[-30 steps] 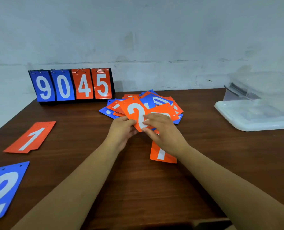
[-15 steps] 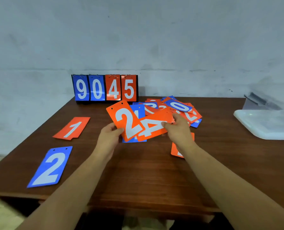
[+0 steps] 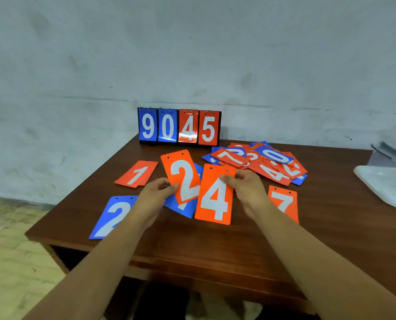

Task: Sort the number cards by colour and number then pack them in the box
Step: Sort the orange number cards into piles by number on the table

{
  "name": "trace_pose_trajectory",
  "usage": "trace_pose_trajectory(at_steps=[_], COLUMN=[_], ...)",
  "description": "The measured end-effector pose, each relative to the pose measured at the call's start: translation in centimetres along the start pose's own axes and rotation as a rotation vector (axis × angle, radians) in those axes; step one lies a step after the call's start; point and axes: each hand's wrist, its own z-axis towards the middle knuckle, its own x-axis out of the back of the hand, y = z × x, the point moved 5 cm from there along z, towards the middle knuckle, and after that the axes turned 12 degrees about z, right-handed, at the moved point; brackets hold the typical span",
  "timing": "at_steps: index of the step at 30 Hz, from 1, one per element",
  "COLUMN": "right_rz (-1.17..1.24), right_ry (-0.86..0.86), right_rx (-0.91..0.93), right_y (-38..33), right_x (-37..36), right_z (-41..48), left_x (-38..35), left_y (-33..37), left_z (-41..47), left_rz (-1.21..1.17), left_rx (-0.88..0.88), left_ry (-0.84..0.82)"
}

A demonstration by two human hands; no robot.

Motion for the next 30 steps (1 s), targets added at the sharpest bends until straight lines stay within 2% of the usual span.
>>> trace_pose_trajectory(at_steps=[7,10,17,23,27,30], right_rz=[-0.038,-0.035,0.165,0.108,0.181,0.194], right_ry=[0.038,0.034,-0.059,-0.053,-0.100,-0.101], right_rx=[-0.018,-0.033,-0.253,-0.187,-0.172,-0.172], right_y=[1.4,1.7,2.9,3.1,3.0,3.2], right_x=[-1.9,-2.4,-3.5,-4.3,-5.3,-5.5], right_z=[-0.6,-0.9,-1.2,-0.9,-0.6,-0.4], left_x=[-2.0,-2.3,-2.3,-1.6,-1.3,-1.2], left_y=[-0.5,-0.4,-0.4,-0.5,-0.8,-0.9], left_z=[-1.6,-1.8,-1.1,-0.3,0.4,1.0], left_rz=[-0.055,-0.002,-0.042,0.059,-0.086,-0.040], left_rx=[0.008,-0.025,-0.011,-0.004,0.053,0.054], left_ry=[-0.234,-0.220,-0.182,-0.150,-0.176,-0.163])
